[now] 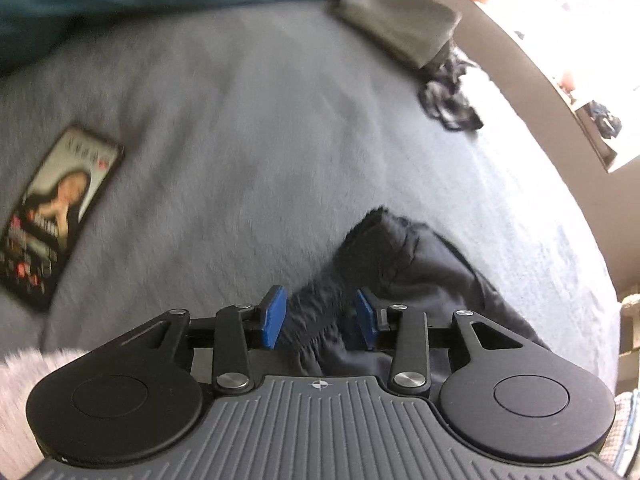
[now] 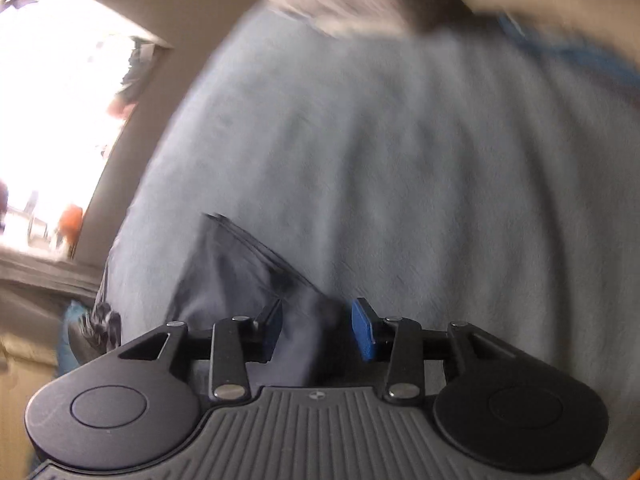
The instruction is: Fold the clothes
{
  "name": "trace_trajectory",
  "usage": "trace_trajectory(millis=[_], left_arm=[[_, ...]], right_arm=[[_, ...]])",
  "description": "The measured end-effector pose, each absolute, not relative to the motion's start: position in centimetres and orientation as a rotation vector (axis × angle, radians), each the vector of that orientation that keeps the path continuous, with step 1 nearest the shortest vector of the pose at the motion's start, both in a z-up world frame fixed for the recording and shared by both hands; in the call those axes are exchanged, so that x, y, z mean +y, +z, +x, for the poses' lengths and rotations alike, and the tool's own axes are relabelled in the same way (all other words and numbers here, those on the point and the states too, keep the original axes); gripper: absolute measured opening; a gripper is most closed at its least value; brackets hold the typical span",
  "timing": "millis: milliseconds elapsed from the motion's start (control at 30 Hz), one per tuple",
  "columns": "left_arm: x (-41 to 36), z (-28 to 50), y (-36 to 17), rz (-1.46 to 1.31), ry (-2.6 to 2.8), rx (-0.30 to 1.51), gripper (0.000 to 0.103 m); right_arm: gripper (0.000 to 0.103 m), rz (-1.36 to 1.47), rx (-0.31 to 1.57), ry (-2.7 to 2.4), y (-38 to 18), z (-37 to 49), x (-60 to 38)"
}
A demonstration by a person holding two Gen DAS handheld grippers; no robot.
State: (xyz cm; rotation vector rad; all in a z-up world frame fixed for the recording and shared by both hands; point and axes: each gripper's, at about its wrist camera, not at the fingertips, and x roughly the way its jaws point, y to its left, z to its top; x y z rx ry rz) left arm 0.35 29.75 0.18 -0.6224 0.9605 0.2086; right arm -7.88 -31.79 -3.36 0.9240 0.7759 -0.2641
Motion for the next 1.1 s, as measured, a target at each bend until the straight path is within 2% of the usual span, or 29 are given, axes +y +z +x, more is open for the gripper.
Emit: trace_trajectory(millis=[167,300,400,533,600,633,833,900,933,967,1000,1100], left_arm=[[29.3,2.3,-0.5,-0.568,0.172,1.01,0.04],[29.0,2.6,-1.3,-0.533,0.133,1.064,0.04],[28.9,2.6,-2.3,-0.489,0.13,1.116,0.04],[29.3,2.8,-4.0,-0.484,0.141,1.178,0.04],[29.7,2.8,-4.7,-0.507,0.141,1.201,0.04],[29.8,2.9,-5.0,-0.512,0.138,1.209,0.04],[30.4,2.9,-5.8,-0.525,0.091,1.215,0.041],[30.6,2.6,-6.0,-0.534,0.071,1.207,0.041],[30.8,2.5,-6.1,-0.539,0.061,1.203,0.042],[30.9,2.4,-6.2,-0.545,0.052,1.198,0.042],[31.0,2.4,-6.2,-0.554,0.045,1.193,0.042],[31.2,2.3,-6.3,-0.581,0.028,1.176,0.043]], right_arm=[[0.043,0.517,0.814,0.175,1.8,1.4,-21.2],[0.044,0.07,0.845,0.567,2.7,7.8,-7.7],[0.044,-0.244,0.821,0.772,2.0,10.0,1.9],[0.046,-0.473,0.801,1.033,0.4,11.2,10.6],[0.059,-0.574,0.824,1.12,-0.9,11.7,13.4],[0.061,-0.625,0.836,1.163,-1.5,11.9,14.8],[0.062,-0.829,0.862,1.254,-5.4,11.0,18.1],[0.054,-0.845,0.879,1.243,-6.2,11.0,18.2],[0.043,-0.845,0.887,1.234,-6.5,11.0,18.1],[0.025,-0.84,0.896,1.227,-6.7,11.0,18.1],[0.014,-0.835,0.9,1.216,-6.8,11.0,17.9],[0.003,-0.828,0.881,1.176,-6.3,10.9,17.4]])
